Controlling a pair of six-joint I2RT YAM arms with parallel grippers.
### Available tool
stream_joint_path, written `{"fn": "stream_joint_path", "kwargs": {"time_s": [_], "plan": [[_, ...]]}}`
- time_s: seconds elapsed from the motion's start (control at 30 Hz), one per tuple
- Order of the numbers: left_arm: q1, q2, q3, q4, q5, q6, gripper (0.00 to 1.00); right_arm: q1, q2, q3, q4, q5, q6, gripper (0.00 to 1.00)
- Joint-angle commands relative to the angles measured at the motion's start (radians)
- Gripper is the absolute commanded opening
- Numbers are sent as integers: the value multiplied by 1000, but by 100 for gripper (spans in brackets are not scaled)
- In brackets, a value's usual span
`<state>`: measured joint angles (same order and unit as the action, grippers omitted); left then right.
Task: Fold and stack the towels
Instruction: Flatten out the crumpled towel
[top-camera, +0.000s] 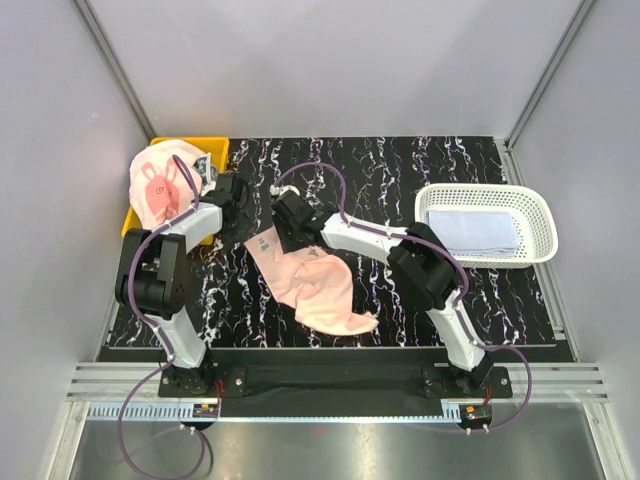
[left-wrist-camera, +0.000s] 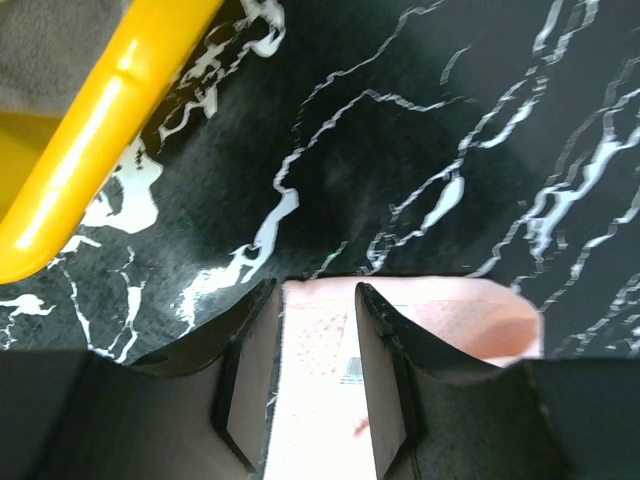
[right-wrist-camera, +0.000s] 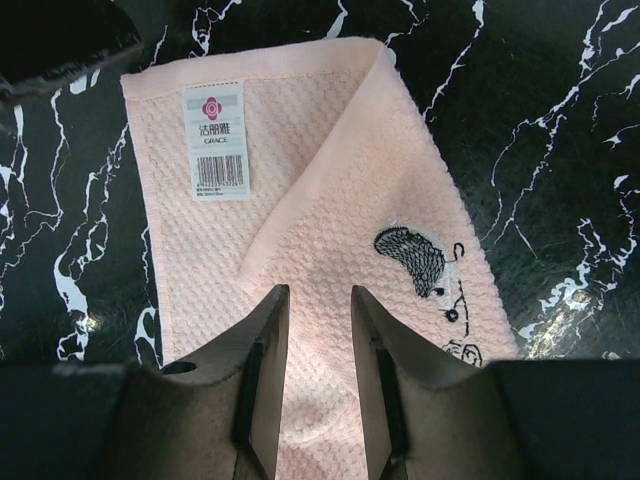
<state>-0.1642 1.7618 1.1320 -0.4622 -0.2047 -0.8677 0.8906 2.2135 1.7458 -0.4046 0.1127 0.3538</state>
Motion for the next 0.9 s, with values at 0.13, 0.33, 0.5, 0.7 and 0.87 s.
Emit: {"fn": "stream_joint_path", "kwargs": {"time_s": [0.13,0.33,0.5,0.7,0.87], "plan": [[-1,-8,-43,39,-9,19,47,21,12,-14,61,-1,28,38],[-4,17,-43,57,14,32,50,30,40,1,64,-4,42,38],[-9,45,-29,59,10,30,36,36,49,6,64,4,53,38],[-23,71,-14,50,-2,27,22,36,43,0,69,15,62,38],[-31,74,-8,46,-7,33,1,36,26,-12,78,24,68,40]]}}
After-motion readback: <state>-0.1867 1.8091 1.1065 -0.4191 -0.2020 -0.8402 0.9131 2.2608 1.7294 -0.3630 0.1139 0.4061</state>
